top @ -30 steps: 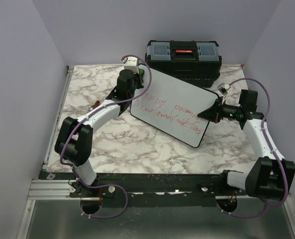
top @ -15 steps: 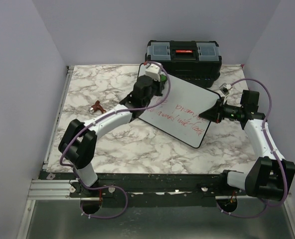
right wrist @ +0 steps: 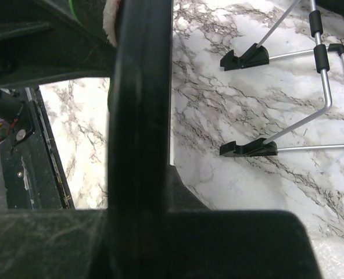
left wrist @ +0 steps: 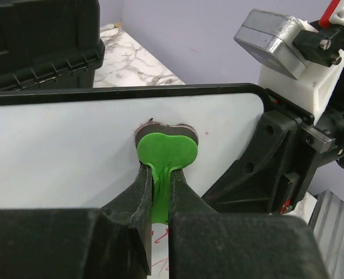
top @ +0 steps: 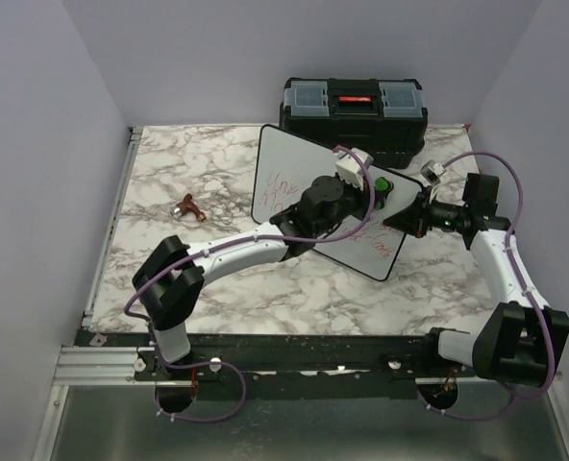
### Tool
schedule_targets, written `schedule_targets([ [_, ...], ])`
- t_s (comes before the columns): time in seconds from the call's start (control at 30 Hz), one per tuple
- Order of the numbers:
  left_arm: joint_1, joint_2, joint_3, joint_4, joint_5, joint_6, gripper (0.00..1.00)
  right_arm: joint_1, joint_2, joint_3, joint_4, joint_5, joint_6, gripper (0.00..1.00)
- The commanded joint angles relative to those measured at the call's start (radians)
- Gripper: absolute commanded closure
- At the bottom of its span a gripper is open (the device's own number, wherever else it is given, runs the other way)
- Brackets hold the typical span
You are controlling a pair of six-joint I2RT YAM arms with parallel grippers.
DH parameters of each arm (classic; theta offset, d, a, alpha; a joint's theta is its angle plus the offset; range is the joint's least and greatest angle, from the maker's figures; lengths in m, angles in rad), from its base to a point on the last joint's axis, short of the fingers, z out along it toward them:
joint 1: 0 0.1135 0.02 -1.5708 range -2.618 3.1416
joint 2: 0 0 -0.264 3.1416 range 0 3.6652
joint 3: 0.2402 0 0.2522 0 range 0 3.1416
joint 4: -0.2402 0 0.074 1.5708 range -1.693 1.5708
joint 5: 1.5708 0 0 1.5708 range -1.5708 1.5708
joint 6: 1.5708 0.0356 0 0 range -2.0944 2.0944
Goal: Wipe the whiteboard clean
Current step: Erase the whiteboard at the whiteboard stand.
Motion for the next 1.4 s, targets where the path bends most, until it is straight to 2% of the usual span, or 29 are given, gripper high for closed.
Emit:
schedule_targets([
  [0.0,0.132,0.0,-0.119,-0.039,-0.011,0.008,1.0,0.053,-0.036,0.005,-0.033,-0.103,-0.092,0.99],
  [0.3,0.355,-0.051,-0.281,0.037,-0.047,0.087,1.0,0.053,-0.035,0.004,-0.032,-0.1,-0.09,1.0],
  [0.5,0.453,-0.035,-0.255,0.013,-0.085,0.116,1.0,0.052,-0.031,0.003,-0.032,-0.093,-0.09,0.99],
  [0.7,0.553,-0.079,-0.273,-0.01,-0.034,0.101,1.0,0.052,-0.029,0.005,-0.032,-0.092,-0.09,0.99],
  [0.9,0.585,-0.129,-0.314,-0.045,0.073,0.075,1.0,0.053,-0.032,0.007,-0.035,-0.094,-0.093,0.99],
  [1.07,0.584,-0.134,-0.377,-0.041,0.103,0.034,1.0,0.051,-0.032,0.006,-0.035,-0.095,-0.093,0.99],
  [1.37,0.545,-0.147,-0.507,0.094,0.107,-0.035,1.0,0.052,-0.029,0.004,-0.024,-0.114,-0.074,0.99],
])
